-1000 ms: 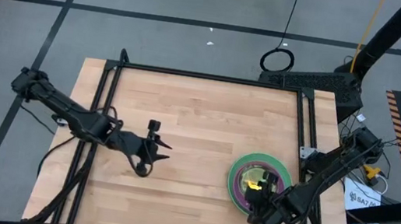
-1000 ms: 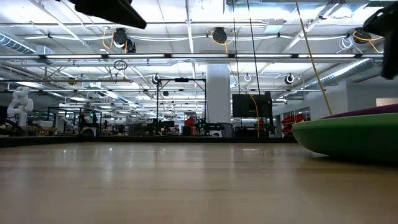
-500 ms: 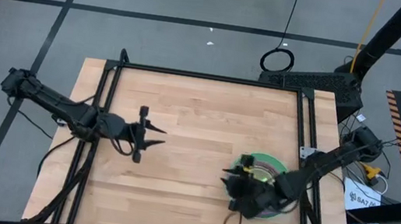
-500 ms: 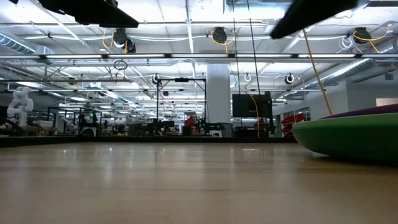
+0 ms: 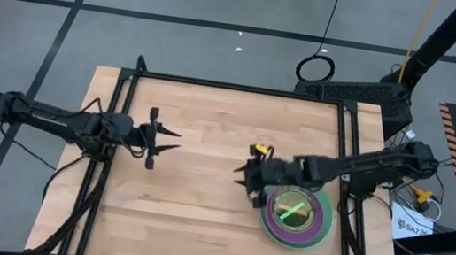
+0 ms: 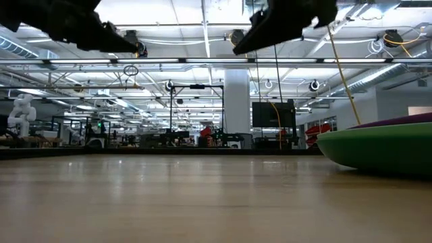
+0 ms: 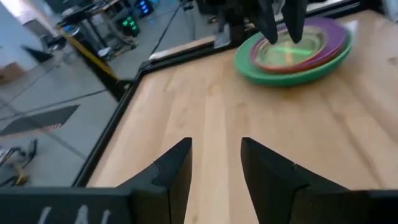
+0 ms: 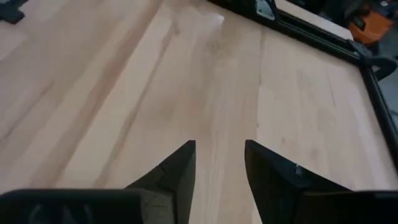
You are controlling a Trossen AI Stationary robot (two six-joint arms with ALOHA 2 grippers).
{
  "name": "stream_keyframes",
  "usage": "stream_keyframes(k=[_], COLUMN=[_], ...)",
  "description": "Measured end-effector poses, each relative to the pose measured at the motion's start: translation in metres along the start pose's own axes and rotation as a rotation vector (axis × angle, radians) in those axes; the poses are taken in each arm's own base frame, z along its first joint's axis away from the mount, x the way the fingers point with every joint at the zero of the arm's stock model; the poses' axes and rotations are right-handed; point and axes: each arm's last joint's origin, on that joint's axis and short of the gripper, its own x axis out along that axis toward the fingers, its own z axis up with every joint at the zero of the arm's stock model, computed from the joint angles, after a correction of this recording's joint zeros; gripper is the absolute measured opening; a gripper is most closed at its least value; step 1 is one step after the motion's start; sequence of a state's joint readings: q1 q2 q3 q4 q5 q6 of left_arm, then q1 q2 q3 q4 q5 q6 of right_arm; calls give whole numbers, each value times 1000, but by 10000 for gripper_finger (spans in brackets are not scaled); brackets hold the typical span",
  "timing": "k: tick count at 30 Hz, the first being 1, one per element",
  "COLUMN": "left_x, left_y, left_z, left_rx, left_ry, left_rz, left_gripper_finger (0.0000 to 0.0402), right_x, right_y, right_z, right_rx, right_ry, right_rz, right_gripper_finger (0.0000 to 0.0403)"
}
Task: Stack plastic plates
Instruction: Return to Home Position
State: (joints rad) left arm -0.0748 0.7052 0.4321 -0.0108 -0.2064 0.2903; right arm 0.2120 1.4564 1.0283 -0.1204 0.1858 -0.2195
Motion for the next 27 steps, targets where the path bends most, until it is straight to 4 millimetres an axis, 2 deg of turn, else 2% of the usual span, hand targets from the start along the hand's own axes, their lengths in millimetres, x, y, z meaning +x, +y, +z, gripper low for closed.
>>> stream_keyframes(k=[4, 7, 15, 21, 27], left_x=[-13, -23, -48, -55, -56], left_y=[7, 10, 13, 12, 8], left_z=[-12, -20, -40, -55, -67], left_rx=[-32, -59, -125, -195, -282], left_ry=[21, 1, -141, -196, -240], left_rz=[39, 41, 77, 115, 116], left_gripper_finger=[145, 145, 145, 145, 145], right_x=[-8, -24, -80, -105, -123], right_y=[-22, -27, -17, -7, -1], right_z=[-27, -50, -106, -145, -171], right_rx=[61, 104, 196, 223, 227], right_ry=[-28, -69, -278, -379, -443], right_rz=[20, -20, -74, -98, -140], right_gripper_finger=[130, 130, 130, 130, 130])
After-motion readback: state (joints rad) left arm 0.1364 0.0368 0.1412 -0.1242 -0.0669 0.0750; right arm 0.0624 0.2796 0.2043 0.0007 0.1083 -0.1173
